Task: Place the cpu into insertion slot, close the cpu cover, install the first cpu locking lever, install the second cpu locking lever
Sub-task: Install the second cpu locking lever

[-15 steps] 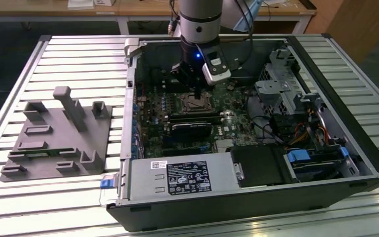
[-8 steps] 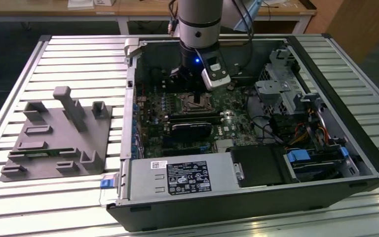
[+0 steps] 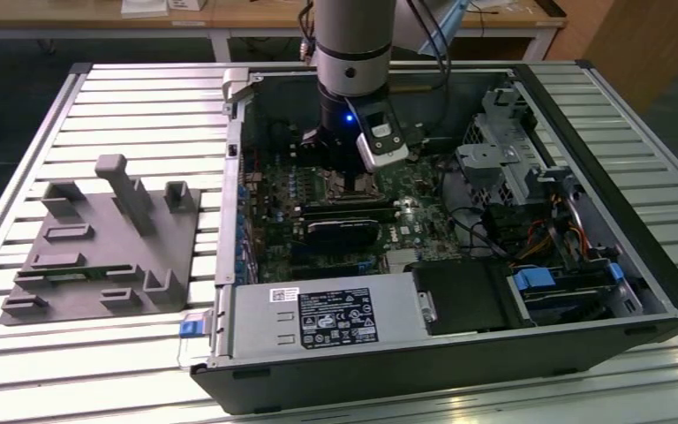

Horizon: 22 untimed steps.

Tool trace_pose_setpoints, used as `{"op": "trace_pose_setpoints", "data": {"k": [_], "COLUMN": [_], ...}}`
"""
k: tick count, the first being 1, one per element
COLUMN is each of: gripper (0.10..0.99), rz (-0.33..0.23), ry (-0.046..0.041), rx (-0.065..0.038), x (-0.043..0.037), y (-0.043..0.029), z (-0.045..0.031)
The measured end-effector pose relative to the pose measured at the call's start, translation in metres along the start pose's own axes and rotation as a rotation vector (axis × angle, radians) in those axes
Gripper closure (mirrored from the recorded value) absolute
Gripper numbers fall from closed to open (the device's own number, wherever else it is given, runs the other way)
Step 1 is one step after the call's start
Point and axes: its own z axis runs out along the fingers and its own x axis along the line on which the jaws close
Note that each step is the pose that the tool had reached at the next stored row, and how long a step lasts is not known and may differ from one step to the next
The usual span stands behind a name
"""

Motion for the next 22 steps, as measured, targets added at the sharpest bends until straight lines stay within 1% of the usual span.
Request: {"op": "trace_pose_setpoints", "data": {"k": [4, 8, 10, 14, 19, 22], "gripper": [0.98, 0.98, 0.98, 0.98, 0.98, 0.98], "rz": [0.0, 0.001, 0.001, 0.001, -0.003, -0.007], "ry": [0.0015, 0.0038, 0.0051, 0.0053, 0.0079, 0.0094], "rx": [-0.005, -0.015, -0.02, -0.021, -0.038, -0.048], "x": [0.001, 0.0014, 0.0018, 0.0018, 0.0026, 0.0061], "y": [-0.0049, -0.0101, -0.011, -0.011, -0.0112, -0.012], "z": [0.0039, 0.0072, 0.0081, 0.0081, 0.0093, 0.0111]}}
